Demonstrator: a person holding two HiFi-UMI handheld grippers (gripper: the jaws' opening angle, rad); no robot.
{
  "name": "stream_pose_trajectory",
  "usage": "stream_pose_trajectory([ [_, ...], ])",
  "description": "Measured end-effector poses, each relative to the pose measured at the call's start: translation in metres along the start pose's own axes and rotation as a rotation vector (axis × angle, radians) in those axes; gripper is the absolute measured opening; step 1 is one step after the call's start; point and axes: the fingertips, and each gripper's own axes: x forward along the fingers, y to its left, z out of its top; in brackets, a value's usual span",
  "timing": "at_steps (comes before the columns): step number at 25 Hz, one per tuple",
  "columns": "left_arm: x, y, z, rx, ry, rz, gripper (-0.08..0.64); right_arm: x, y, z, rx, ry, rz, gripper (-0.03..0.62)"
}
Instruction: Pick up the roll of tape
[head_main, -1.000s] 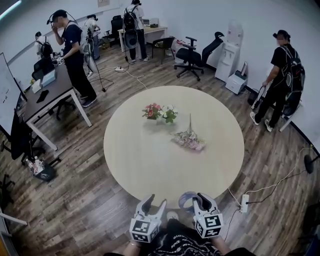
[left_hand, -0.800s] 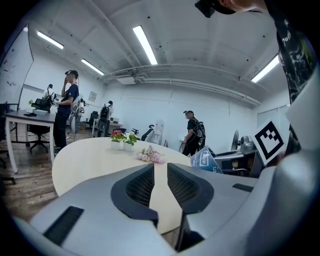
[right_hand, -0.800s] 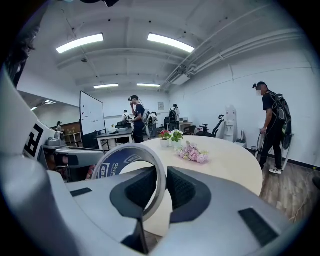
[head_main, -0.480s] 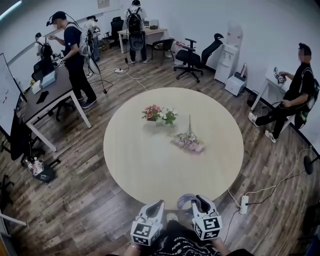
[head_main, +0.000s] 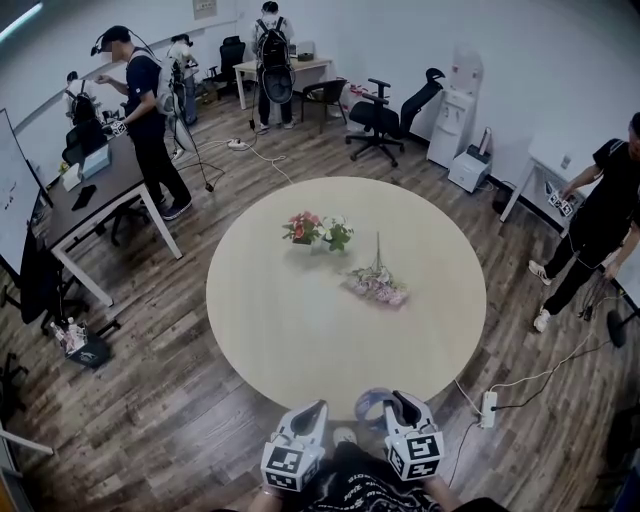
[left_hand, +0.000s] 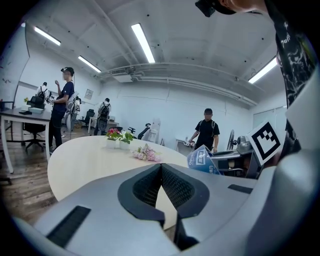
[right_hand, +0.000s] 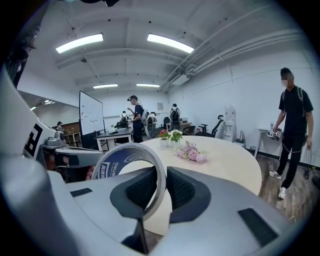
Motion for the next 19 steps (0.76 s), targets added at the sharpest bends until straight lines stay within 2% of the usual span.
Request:
stream_pose_trajectory([
  [19,-0.0006,0.0033,-0.0056,-0.002,0.009,-0.011,0.02,0.0018,0.0052,-0.0086,-0.014,0.026,0.005,0.067],
])
